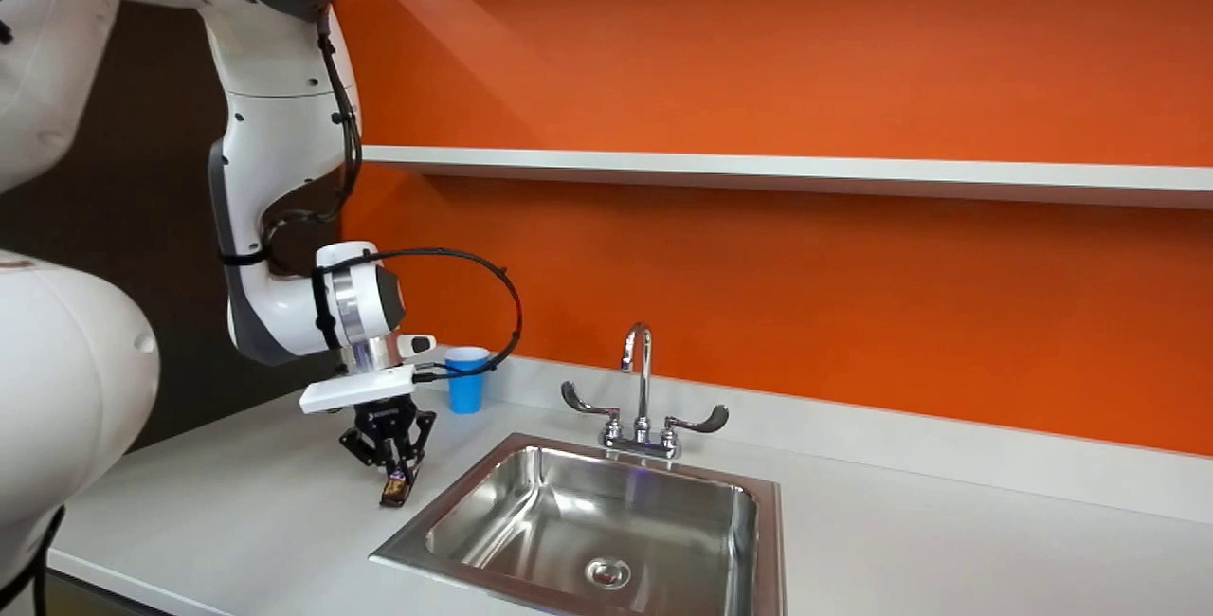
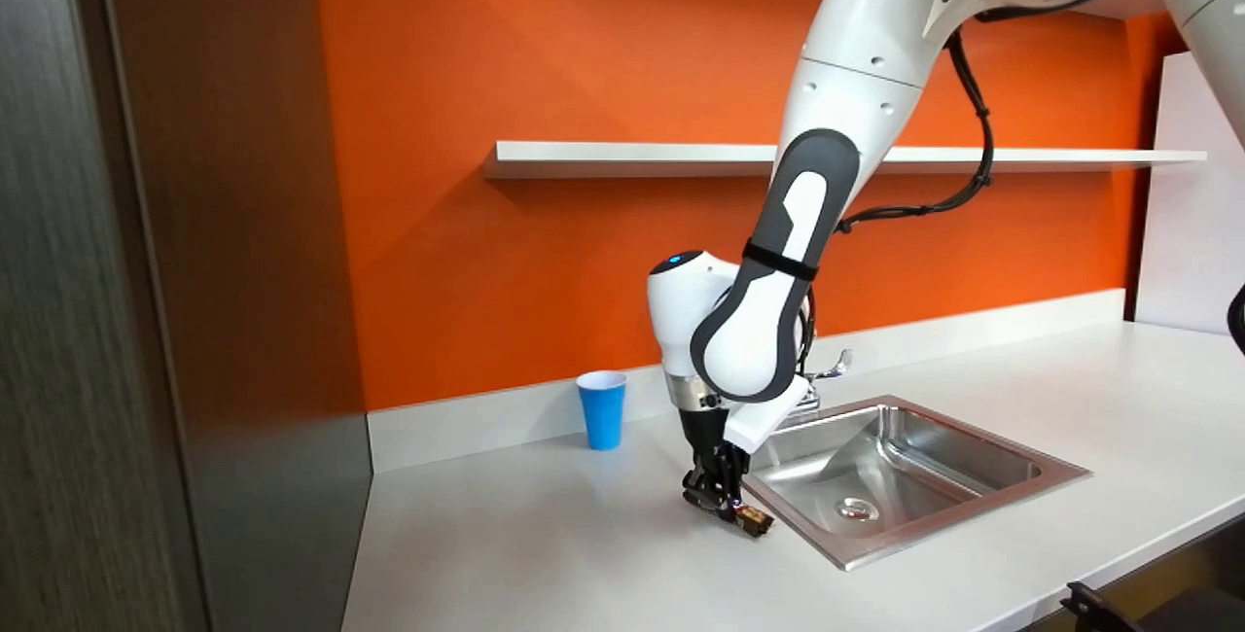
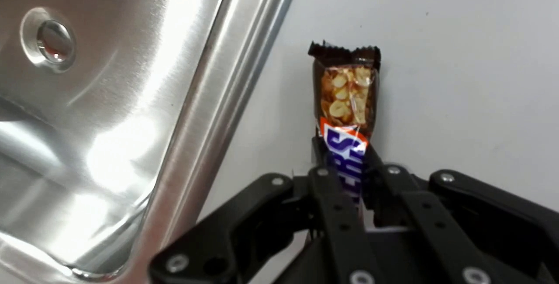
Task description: Remove the packet out of the sink
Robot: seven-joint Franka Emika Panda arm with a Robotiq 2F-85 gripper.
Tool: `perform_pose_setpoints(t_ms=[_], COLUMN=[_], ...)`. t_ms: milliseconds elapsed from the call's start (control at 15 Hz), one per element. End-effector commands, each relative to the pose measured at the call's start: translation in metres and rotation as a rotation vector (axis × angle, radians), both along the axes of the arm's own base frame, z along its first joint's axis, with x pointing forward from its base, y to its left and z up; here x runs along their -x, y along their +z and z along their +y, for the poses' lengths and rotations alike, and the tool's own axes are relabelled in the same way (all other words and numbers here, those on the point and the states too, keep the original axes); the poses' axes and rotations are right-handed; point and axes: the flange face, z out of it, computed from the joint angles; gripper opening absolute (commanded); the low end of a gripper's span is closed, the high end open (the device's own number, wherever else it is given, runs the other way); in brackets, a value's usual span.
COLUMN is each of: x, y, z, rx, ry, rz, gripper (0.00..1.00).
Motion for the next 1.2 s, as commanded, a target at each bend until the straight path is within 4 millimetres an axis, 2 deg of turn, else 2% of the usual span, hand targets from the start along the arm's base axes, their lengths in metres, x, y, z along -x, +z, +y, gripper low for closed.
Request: perform_pose_setpoints(t_ms=[0,67,200,533,667,1133], x=[-0.012,-0.014,-0.015,-0.011,-0.009,0.007], y=[-0.004,-0.003,0.0,0.015,0.022,0.048], z=[0.01,0.01,0.007,-0.014,-0.028,-0.08], rx=[0.001,0.001,0.0,-0.017,-0.034,-0.141], ry=[0.043,0.044,0.044,-0.036,-0.097,-0.345], rz=[0.011,0.008,0.003,-0.015,-0.028,-0.063], gripper=[0.43,0.44,0.57,0.96,1.0,1.0])
